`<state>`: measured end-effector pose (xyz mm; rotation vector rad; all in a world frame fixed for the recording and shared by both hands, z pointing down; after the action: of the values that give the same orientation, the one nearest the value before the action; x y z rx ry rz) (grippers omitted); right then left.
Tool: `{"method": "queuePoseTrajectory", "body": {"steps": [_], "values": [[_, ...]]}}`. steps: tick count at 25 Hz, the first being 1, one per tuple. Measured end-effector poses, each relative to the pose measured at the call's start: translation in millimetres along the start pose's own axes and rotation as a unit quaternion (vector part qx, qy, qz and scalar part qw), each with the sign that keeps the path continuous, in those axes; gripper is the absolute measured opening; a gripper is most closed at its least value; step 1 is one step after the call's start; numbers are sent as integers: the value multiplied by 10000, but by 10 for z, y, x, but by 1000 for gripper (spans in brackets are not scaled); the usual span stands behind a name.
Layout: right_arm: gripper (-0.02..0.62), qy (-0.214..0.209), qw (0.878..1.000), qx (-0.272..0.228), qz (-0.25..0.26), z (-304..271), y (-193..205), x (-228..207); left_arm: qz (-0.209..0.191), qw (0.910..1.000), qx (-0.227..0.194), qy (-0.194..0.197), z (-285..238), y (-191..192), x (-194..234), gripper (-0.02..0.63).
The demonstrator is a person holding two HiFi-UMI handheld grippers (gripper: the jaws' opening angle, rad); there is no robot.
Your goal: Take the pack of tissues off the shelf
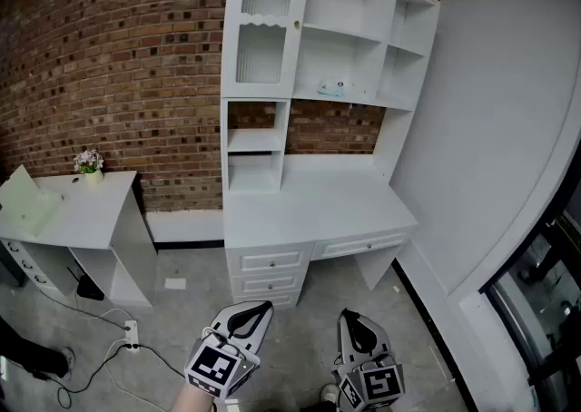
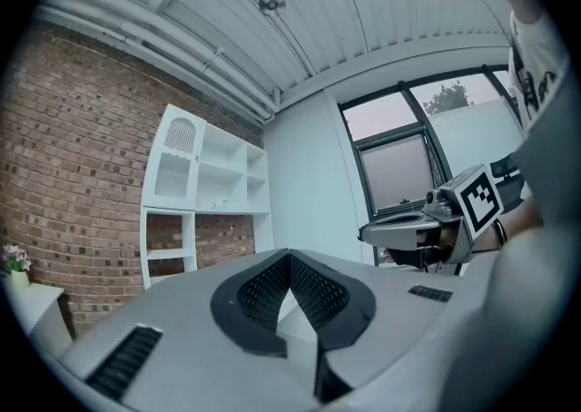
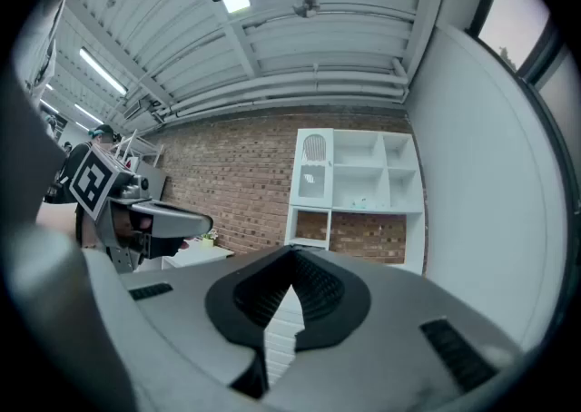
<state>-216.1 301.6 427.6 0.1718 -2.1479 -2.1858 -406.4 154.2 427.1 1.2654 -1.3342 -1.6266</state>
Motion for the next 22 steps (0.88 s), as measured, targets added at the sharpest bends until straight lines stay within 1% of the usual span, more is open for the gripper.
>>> {"method": "queuePoseTrajectory", "body": {"steps": [2, 6, 12, 14, 15, 16, 20, 22], "values": [[5, -43, 10000, 0, 27, -43, -5, -17, 35, 10000, -67, -51, -40, 56, 11, 12], [5, -107, 9999, 26, 36, -103, 5, -43, 51, 10000, 14, -53, -88, 53, 17, 12], [5, -122, 9999, 53, -44, -169, 12, -92, 126, 9999, -29, -73, -157, 107, 32, 12], [5, -121, 9998, 16, -129, -181, 23, -123, 178, 9998, 72, -68, -181, 103, 30, 12], [6, -109, 9998, 4, -159, -182, 37, -141, 227, 9995, 189, -69, -191, 91, 26, 12], [6, -96, 9998, -2, -175, -182, 52, -162, 280, 9992, 285, -67, -207, 86, 18, 12], [6, -108, 9998, -31, -147, -232, 66, -307, 289, 9995, 116, -77, -373, 181, -38, 12], [6, -136, 9998, -88, -127, -287, 38, -430, 303, 9993, 190, -109, -485, 177, -71, 12]]}}
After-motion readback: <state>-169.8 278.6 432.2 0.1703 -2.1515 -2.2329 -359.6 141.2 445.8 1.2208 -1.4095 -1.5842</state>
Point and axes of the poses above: the fingertips, and each gripper's own axes: z backward along the fingers, x to its left, y out of its underside, the point moved 10 cm from there along z, backward along the fingers, and after that the axes turned 9 degrees about -z, right-handed, at the moved point
